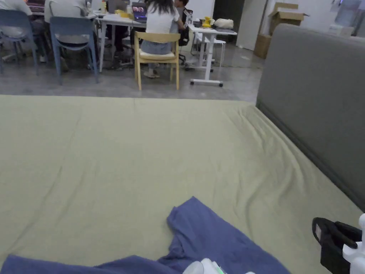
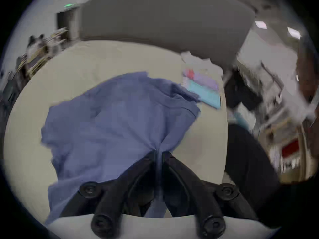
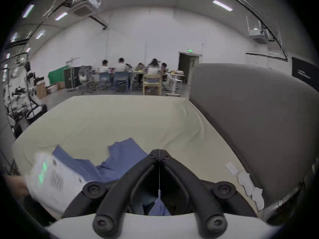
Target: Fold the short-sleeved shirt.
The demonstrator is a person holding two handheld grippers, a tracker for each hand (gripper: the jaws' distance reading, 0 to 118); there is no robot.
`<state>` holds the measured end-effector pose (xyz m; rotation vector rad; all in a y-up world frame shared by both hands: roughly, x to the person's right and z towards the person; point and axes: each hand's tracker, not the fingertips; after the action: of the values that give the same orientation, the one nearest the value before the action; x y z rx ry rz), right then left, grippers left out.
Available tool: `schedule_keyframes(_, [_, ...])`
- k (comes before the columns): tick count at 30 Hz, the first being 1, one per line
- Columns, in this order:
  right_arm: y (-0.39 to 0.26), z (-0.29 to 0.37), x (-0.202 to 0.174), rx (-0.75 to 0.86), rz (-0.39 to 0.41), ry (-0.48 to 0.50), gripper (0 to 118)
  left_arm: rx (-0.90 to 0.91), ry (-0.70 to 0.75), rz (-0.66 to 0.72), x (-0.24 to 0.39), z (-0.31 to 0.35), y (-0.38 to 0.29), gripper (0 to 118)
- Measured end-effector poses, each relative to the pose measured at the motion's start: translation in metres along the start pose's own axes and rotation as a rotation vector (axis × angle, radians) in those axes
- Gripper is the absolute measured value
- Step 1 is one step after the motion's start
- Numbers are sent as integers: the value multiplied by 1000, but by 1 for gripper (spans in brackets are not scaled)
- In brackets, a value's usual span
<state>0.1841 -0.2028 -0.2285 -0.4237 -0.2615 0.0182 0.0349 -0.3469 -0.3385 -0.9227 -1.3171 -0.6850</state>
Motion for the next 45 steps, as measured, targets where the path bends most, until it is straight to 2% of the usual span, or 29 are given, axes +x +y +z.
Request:
schedule_keyframes(1, [-5,-2,7,-9,-25,-4,3,-45,32,-20,6,-17,-4,5])
schedule_keyframes(3, [-14,-6,16,-28,-54,-7,3,-121,62,25,5,-42,-10,5])
schedule_keyframes(6, [-26,-17,20,-56,-85,-7,3,-54,16,230,-13,-38,-16,5])
schedule_keyframes(9, [-35,-29,18,-81,-145,32,3,-18,-33,343,-26,-28,-23,7])
schedule_keyframes(12, [-35,-37,7,-94,-134,48,3,45,-16,435,-34,-1,-37,63])
schedule_keyframes(13, [-34,-38,3,-97,-127,57,3,72,34,428,-36,15,-44,70])
schedule_keyframes(15, [-32,-40,-6,-101,-116,88,3,154,146,430,-40,58,-64,70])
schedule_keyframes(18, [-33,-40,-21,-110,-90,127,3,273,311,538,-44,138,-110,70])
schedule_keyframes(20, [-36,-39,-31,-115,-80,139,3,412,471,682,-39,186,-156,67])
schedule_keyframes(21, [-38,-38,-36,-119,-81,154,3,478,570,775,-30,207,-183,52])
schedule_keyframes(22, [-40,-38,-41,-121,-84,166,3,506,651,832,-23,224,-206,0])
schedule_keyframes(24, [-45,-37,-51,-126,-84,180,3,487,808,941,-9,242,-237,0])
schedule_keyframes(26, [-48,-38,-60,-136,-74,188,3,421,800,987,-5,254,-259,0])
schedule_keyframes(28, [-50,-40,-67,-149,-73,205,3,388,871,1018,1,252,-269,0])
schedule_keyframes(32, [-48,-44,-75,-161,-56,214,3,386,819,1033,-24,249,-270,0])
schedule_keyframes(35, [-44,-46,-77,-163,-41,220,3,440,763,1078,-71,249,-269,2])
schedule_keyframes(36, [-42,-47,-78,-164,-34,218,3,436,755,1099,-97,247,-270,28])
schedule_keyframes(37, [-42,-49,-78,-165,-28,216,3,394,735,1121,-126,242,-272,86])
schedule_keyframes(38, [-41,-52,-78,-171,-23,213,3,349,713,1143,-152,233,-274,97])
schedule_keyframes(42, [-46,-68,-78,-206,-7,190,3,118,793,1150,-241,189,-284,97])
schedule_keyframes(45, [-52,-84,-80,-244,3,172,3,33,710,1183,-273,156,-300,97])
